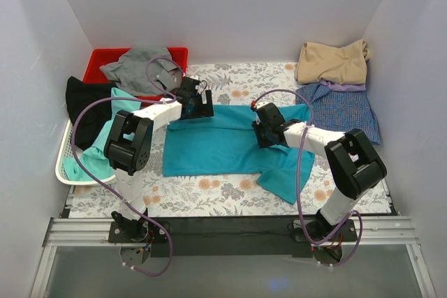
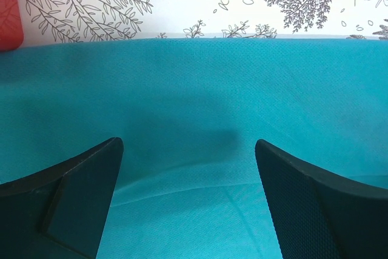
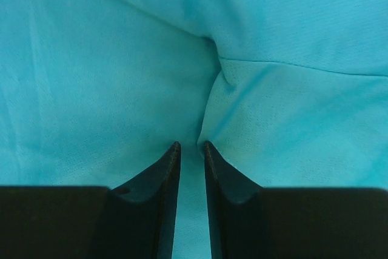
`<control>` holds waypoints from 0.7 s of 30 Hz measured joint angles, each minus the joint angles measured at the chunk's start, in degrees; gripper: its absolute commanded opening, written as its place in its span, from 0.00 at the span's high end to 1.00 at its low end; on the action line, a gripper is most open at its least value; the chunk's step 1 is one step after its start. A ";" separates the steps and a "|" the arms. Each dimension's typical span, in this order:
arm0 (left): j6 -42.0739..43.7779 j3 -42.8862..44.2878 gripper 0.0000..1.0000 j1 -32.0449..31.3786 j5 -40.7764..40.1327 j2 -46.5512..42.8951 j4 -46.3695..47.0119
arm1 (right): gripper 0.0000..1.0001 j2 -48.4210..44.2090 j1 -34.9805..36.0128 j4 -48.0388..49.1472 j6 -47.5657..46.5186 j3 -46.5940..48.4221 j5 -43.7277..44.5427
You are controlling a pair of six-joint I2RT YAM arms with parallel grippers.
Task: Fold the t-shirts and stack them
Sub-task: Fold the tshirt
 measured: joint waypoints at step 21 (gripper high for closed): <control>1.07 1.88 0.10 0.04 1.31 -1.53 -0.22 | 0.66 -13.62 -2.95 0.59 -0.39 -0.44 5.46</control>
